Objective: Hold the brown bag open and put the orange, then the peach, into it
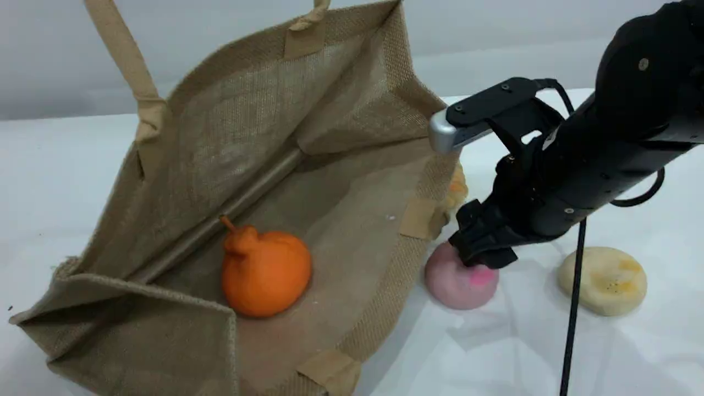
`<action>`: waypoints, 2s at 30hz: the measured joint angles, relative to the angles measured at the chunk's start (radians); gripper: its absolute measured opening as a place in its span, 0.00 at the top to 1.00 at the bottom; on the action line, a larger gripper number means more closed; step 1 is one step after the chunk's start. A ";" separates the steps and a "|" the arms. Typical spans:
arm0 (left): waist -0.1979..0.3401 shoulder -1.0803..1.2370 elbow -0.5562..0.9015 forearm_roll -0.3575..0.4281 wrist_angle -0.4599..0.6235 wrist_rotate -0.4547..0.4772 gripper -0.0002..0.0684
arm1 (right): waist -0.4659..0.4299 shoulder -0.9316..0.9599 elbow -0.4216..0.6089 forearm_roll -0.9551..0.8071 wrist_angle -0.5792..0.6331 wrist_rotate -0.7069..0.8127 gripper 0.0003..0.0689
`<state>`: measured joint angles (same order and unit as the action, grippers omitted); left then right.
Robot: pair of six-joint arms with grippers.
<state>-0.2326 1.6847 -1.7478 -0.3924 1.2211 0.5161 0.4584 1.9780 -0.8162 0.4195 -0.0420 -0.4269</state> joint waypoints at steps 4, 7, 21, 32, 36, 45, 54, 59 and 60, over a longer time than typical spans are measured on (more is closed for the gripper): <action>0.000 0.000 0.000 -0.001 0.000 -0.001 0.89 | 0.001 -0.001 0.000 0.000 0.026 0.000 0.35; 0.000 0.000 0.000 -0.001 0.000 -0.001 0.89 | 0.001 -0.001 0.000 0.000 0.021 0.000 0.35; 0.000 0.000 0.000 -0.002 0.000 -0.006 0.89 | 0.070 0.014 0.000 0.005 -0.047 0.007 0.35; 0.000 0.000 0.000 -0.003 0.000 -0.006 0.89 | 0.071 0.088 0.000 0.001 -0.067 0.007 0.36; 0.000 0.000 0.000 -0.003 0.000 -0.006 0.89 | 0.071 0.087 0.000 0.002 -0.073 0.008 0.45; 0.000 0.000 0.000 -0.003 0.000 -0.006 0.89 | 0.068 0.046 0.000 -0.002 -0.017 -0.008 0.97; 0.000 0.000 0.000 -0.003 0.000 -0.006 0.89 | -0.029 -0.177 0.002 -0.036 0.228 -0.029 0.97; 0.000 0.000 0.000 -0.003 0.000 -0.006 0.89 | -0.046 -0.330 0.002 -0.019 0.355 -0.028 0.97; 0.000 0.000 0.000 -0.003 0.000 -0.006 0.89 | -0.038 -0.361 0.002 -0.004 0.380 -0.027 0.97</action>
<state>-0.2326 1.6847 -1.7478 -0.3954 1.2211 0.5099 0.4201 1.6172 -0.8143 0.4154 0.3379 -0.4541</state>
